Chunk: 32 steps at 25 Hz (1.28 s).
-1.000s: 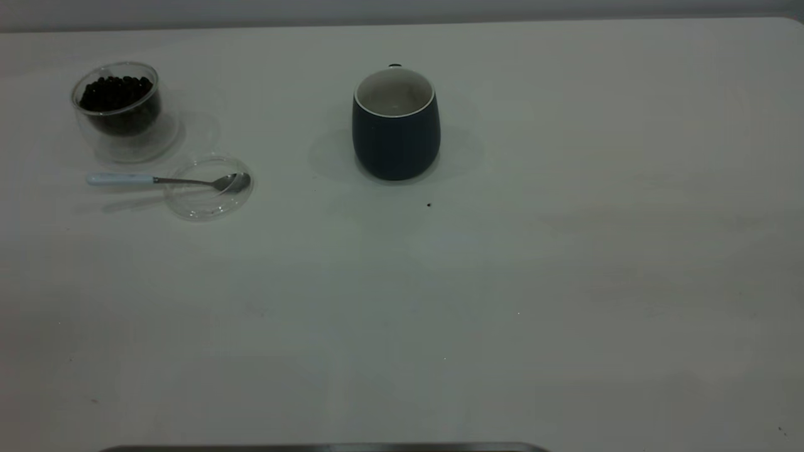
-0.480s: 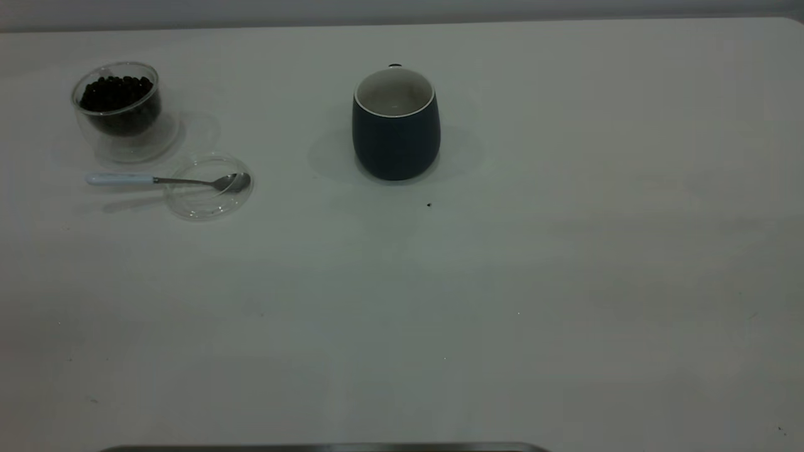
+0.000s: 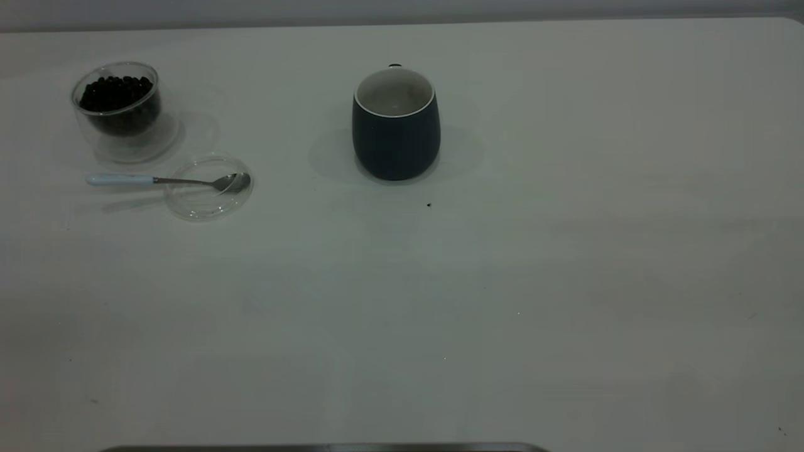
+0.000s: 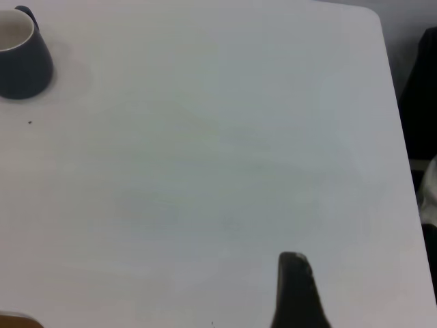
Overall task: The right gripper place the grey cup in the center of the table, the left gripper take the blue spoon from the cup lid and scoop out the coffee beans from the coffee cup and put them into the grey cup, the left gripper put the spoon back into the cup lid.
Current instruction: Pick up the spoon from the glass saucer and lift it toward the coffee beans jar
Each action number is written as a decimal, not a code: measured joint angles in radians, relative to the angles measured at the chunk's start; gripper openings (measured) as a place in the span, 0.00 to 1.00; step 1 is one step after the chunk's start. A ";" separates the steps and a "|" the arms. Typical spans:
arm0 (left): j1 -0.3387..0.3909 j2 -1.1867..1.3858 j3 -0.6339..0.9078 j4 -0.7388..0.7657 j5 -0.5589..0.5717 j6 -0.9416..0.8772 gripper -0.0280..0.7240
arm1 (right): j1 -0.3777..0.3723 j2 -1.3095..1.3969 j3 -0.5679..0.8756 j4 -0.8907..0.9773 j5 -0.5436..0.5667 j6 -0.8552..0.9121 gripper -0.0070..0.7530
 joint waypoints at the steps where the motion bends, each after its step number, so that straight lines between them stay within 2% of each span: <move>1: 0.000 0.000 0.000 0.000 0.000 0.000 0.82 | 0.000 0.000 0.000 0.000 0.000 0.000 0.62; 16: 0.000 0.000 0.000 0.000 0.000 -0.003 0.82 | 0.000 0.000 0.000 0.000 0.000 0.000 0.62; 21: 0.000 0.056 -0.013 -0.010 -0.010 -0.095 0.82 | 0.000 0.000 0.000 0.000 0.000 0.000 0.62; 24: 0.000 0.205 -0.050 -0.070 -0.074 -0.101 0.82 | 0.000 0.000 0.000 0.000 0.000 0.000 0.62; 27: 0.000 0.418 -0.073 -0.147 -0.192 -0.085 0.84 | 0.000 0.000 0.000 0.000 0.000 0.000 0.62; 32: 0.000 0.832 -0.145 -0.327 -0.397 0.068 0.98 | 0.000 0.000 0.000 0.000 0.000 0.000 0.62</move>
